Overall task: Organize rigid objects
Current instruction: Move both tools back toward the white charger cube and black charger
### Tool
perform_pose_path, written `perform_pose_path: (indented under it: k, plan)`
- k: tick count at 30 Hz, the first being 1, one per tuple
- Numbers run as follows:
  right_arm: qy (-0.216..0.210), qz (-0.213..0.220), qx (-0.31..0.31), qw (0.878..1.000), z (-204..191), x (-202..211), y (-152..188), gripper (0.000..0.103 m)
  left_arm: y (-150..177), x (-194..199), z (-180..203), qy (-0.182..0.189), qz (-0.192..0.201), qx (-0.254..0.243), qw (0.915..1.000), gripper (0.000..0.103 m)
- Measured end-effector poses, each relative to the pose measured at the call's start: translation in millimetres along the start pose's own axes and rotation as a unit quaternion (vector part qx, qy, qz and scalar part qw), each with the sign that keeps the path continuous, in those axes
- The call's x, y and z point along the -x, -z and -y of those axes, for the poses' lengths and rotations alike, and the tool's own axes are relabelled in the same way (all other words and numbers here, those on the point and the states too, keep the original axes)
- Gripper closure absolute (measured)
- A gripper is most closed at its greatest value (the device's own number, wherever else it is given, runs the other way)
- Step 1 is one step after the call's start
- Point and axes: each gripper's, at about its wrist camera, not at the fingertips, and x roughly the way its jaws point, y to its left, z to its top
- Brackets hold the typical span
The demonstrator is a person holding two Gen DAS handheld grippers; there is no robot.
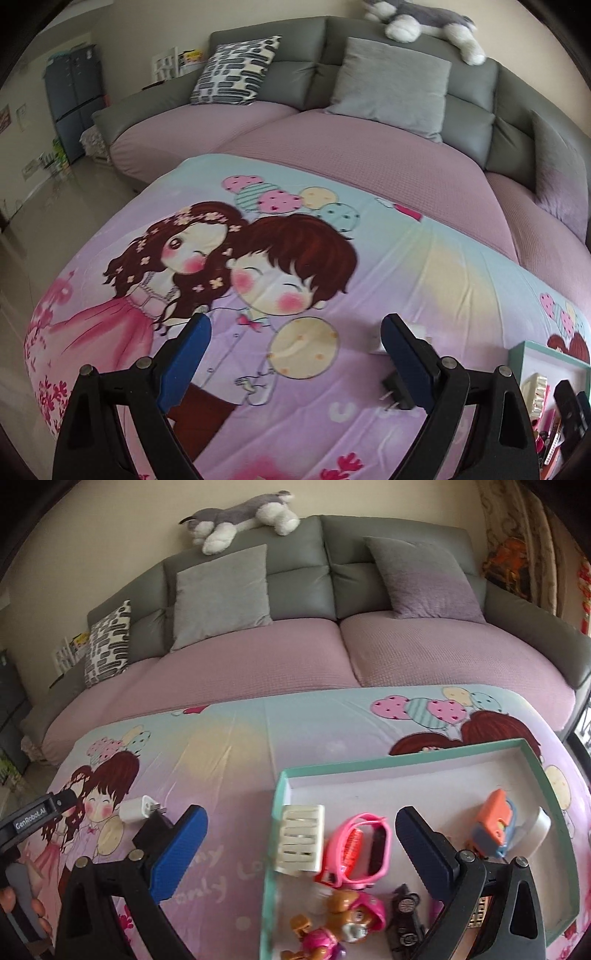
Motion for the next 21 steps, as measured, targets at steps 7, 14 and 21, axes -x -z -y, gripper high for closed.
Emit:
perform_pose_path:
  k: [7, 14, 21]
  plan:
    - [-0.059, -0.017, 0.032, 0.998, -49.7, -20.8, 12.6, 0.0, 2.1, -14.7, -16.0, 0.01, -0.023, 0.013, 0.9996, 0.01]
    - [-0.075, -0.046, 0.061, 0.994, -80.6, -44.5, 27.0, 0.0, 5.6, -32.5, -21.1, 0.015, -0.047, 0.013, 0.9987, 0.01]
    - [-0.072, -0.078, 0.099, 0.989, -102.3, -66.7, 43.4, 0.0, 9.1, -49.2, -23.4, 0.006, -0.068, 0.009, 0.9976, 0.01]
